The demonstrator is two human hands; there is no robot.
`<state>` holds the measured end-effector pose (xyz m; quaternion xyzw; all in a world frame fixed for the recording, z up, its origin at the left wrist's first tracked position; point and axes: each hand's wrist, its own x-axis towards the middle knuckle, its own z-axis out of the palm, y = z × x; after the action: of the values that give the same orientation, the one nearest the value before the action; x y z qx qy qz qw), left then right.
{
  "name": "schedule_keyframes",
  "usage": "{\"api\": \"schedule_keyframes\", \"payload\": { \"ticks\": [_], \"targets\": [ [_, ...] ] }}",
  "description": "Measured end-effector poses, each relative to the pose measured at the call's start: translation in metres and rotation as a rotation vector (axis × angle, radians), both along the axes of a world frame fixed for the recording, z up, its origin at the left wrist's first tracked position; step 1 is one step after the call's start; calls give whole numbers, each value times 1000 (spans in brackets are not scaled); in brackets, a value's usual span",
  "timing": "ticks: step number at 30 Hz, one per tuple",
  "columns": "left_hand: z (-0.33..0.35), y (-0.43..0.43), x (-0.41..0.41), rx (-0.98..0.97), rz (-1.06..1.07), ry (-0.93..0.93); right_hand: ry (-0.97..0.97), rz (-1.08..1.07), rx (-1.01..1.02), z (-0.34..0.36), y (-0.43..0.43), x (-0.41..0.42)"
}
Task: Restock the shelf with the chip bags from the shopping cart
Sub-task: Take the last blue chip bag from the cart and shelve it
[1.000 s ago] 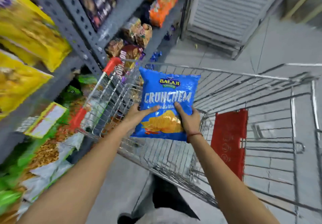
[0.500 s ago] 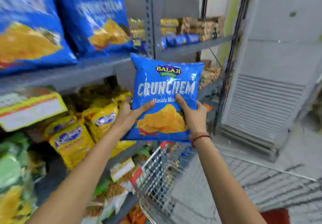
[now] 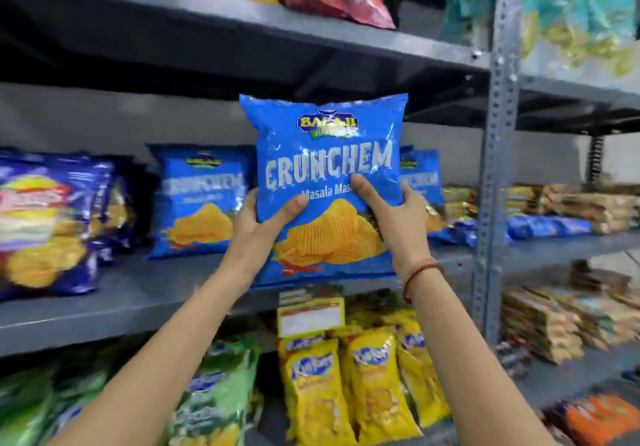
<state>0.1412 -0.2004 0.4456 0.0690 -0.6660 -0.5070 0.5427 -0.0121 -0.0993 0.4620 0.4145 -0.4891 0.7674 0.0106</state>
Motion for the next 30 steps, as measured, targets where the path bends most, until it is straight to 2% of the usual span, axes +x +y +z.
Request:
{"api": "schedule_keyframes", "payload": {
  "ticks": [8, 15, 27, 30],
  "targets": [
    [21, -68, 89, 64, 143, 44, 46, 191, 60, 21, -96, 79],
    [10, -117, 112, 151, 245, 20, 31, 260, 146, 6, -157, 104],
    [-8, -154, 95, 286, 282, -92, 12, 94, 253, -21, -199, 91],
    [-9, -157, 94, 304, 376, -155, 23, 15, 259, -20, -199, 93]
  ]
}}
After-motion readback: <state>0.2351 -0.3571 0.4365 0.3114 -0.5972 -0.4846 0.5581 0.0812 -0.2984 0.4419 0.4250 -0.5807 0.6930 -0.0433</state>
